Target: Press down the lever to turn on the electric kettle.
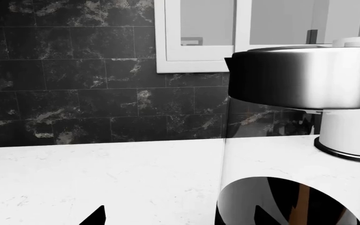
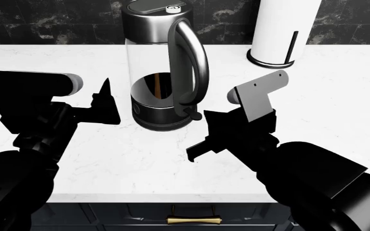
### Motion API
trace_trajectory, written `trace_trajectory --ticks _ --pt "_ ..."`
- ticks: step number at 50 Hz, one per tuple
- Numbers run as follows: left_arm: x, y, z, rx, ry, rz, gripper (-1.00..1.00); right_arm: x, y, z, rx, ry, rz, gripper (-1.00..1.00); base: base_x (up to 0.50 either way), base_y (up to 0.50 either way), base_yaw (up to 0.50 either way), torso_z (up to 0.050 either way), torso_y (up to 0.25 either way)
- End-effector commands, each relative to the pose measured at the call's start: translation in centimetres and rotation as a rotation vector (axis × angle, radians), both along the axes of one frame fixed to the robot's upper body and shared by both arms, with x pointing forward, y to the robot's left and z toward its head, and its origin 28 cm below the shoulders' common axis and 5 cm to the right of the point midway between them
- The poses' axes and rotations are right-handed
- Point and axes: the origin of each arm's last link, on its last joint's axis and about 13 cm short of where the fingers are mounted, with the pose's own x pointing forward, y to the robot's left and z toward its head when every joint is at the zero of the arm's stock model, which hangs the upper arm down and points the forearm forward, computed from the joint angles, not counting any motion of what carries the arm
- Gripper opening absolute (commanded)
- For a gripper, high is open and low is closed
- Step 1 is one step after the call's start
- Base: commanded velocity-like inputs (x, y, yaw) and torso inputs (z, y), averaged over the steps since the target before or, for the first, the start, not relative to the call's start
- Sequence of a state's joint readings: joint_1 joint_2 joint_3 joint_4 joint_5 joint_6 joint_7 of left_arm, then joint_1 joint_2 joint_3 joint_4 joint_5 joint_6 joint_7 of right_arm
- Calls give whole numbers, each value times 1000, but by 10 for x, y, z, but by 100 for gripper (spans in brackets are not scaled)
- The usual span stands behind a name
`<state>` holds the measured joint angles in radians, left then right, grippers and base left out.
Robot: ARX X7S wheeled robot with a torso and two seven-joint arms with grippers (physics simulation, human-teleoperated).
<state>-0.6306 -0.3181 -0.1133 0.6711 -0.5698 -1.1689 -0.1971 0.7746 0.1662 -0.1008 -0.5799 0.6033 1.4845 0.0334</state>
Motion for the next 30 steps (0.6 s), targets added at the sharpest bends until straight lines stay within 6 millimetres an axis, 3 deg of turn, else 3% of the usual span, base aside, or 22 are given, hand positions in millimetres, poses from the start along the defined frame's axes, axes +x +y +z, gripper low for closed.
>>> trace_trajectory --ticks 1,30 --pt "2 0 -1 0 3 0 100 3 5 1 7 27 30 -100 0 0 0 0 0" --pt "1 0 -2 -2 7 2 100 17 11 1 4 45 -8 -100 0 0 0 0 0"
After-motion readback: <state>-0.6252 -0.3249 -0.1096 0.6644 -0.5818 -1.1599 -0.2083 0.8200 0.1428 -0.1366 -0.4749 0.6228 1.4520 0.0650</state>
